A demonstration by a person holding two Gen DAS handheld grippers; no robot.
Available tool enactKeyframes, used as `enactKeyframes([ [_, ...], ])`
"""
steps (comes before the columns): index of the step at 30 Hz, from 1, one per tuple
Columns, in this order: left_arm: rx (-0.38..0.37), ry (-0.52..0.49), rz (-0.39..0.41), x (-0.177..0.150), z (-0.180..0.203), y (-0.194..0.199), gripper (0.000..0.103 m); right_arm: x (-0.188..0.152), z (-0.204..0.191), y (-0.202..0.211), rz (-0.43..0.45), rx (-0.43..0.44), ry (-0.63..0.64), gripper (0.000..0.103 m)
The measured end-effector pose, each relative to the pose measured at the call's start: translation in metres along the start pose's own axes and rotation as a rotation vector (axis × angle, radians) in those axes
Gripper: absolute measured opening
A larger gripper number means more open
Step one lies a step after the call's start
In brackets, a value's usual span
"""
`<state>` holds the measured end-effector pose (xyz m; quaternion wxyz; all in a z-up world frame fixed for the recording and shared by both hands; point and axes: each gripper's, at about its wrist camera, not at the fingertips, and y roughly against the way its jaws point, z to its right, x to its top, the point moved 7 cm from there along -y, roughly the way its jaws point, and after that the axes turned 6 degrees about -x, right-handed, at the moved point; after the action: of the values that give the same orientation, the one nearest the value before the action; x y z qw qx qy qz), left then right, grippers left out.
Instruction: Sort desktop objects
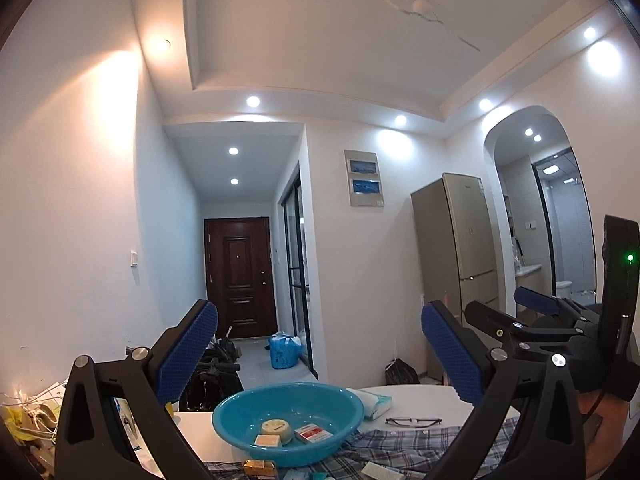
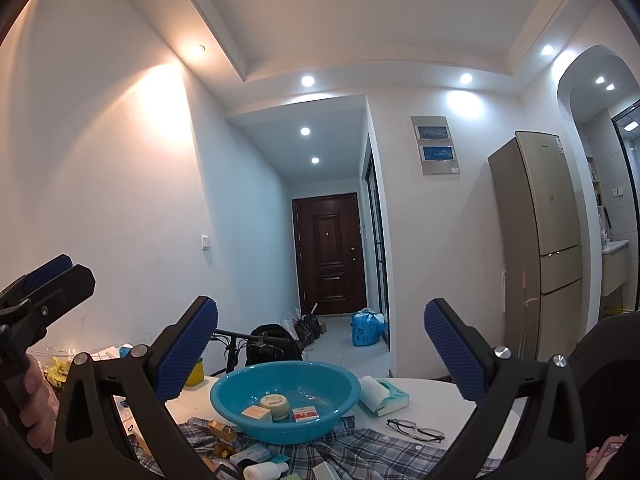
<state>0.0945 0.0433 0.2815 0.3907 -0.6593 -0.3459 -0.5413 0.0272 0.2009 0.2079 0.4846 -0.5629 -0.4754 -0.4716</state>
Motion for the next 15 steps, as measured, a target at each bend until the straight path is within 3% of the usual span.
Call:
enactKeyframes([
  [15,-0.001,0.106,-0.153,-0.068,-0.02,-0.023,0.103,-0.045,-0.004,-0.015,-0.12,0.006,-0.001,0.103],
])
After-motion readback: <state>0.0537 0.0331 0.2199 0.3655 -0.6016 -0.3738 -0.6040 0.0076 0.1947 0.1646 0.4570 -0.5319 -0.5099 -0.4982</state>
